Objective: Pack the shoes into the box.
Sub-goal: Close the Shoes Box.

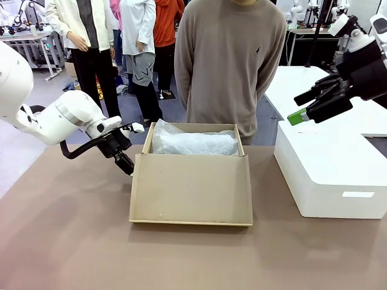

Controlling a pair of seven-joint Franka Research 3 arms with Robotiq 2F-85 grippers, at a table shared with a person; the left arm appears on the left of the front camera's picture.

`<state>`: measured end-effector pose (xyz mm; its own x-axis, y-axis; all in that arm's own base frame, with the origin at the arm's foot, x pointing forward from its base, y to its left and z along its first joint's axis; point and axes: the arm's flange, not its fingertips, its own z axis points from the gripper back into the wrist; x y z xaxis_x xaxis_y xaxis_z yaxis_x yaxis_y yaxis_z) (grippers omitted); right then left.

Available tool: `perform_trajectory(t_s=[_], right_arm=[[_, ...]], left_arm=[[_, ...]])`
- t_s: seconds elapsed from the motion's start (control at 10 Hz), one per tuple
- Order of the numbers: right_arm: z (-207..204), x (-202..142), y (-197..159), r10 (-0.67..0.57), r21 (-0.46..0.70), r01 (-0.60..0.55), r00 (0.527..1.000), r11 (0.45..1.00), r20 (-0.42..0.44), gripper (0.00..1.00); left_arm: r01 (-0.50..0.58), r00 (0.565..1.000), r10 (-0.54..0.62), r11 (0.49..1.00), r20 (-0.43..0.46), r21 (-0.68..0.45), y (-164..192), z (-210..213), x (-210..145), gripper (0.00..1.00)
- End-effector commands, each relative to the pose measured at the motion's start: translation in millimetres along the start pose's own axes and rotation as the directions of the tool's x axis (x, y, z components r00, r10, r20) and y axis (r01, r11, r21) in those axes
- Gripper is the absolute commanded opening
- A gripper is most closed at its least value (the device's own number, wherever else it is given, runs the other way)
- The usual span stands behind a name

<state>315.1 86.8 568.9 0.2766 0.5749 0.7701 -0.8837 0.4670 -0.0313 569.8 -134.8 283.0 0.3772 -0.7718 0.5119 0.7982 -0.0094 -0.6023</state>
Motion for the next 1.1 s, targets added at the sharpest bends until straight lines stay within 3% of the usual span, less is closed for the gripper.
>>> perform_trajectory(t_s=[0.0,1.0], right_arm=[[-1.7,0.2,-3.4,0.018,0.018,-0.019,1.000,1.000,0.026,1.00],[-1.7,0.2,-3.4,0.018,0.018,-0.019,1.000,1.000,0.026,1.00]], left_arm=[[0.006,0.999,-0.002,0.997,0.048,-0.073,3.8,2.2,2.7,0.00],[0.034,0.992,0.007,0.945,0.126,-0.324,1.5,7.4,4.6,0.00]])
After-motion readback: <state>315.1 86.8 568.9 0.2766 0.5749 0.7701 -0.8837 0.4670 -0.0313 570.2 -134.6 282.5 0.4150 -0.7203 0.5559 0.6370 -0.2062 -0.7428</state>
